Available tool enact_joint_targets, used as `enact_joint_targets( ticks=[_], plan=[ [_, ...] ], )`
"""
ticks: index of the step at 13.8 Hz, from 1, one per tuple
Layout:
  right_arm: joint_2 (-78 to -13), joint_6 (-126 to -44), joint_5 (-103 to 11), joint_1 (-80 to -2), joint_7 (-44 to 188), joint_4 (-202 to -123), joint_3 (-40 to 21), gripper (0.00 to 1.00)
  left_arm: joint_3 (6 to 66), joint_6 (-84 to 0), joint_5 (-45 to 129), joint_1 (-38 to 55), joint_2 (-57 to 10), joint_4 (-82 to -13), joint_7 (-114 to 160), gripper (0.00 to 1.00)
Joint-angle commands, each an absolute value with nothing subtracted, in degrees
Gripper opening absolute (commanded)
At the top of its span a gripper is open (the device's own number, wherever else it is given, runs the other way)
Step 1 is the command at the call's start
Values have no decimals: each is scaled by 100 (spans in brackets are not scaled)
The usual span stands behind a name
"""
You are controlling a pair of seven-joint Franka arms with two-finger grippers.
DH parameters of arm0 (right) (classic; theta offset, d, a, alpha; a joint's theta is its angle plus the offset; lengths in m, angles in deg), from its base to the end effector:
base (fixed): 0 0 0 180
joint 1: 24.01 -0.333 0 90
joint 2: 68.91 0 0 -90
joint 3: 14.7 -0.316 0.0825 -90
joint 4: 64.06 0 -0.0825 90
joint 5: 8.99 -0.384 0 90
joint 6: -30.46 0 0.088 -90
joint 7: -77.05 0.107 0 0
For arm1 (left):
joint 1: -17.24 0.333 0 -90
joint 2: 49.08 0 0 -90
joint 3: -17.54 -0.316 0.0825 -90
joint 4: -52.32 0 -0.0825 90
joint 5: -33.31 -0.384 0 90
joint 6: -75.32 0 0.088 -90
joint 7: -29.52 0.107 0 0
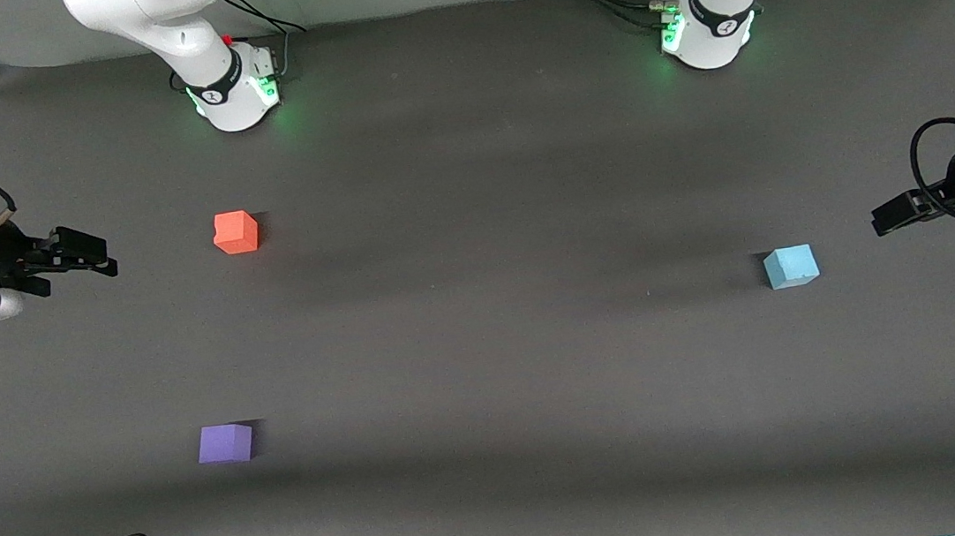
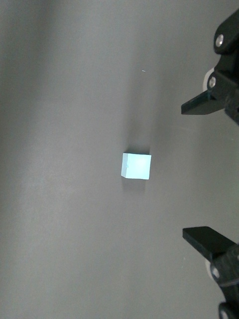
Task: Place blue block between orange and purple blocks
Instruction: 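Move the left gripper down toward the light blue block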
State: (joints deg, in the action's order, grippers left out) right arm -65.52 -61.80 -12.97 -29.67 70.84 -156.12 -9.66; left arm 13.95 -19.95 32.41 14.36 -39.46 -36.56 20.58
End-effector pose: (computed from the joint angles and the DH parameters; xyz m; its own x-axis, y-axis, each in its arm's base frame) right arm 0.5729 0.0147 0.5778 0.9921 0.1158 -0.0483 0.1124 -0.9912 -0.0695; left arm 0.6079 0.0063 0.5440 0.9848 0.1659 -0.0513 0.1642 -0.9858 -0.0344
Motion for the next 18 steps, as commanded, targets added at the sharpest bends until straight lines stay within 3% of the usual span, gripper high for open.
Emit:
enact_joint_targets(
  ticks=[1, 13, 18],
  plan=[
    [-6574, -6183, -1391, -3034, 7282, -15599, -881, 100, 1341, -1855, 3279, 1390, -3915, -3452, 1951, 100],
    [-6601, -6297, -1285, -3016, 7213, -15599, -855, 100, 1306, -1443, 3525, 1469, -4107, -3521, 2213, 100],
    [-6706, -6244, -1285, -3078, 7187, -15547, -925, 100, 1297, -3028, 3525, 1539, -5222, -6030, 2328, 100]
  ],
)
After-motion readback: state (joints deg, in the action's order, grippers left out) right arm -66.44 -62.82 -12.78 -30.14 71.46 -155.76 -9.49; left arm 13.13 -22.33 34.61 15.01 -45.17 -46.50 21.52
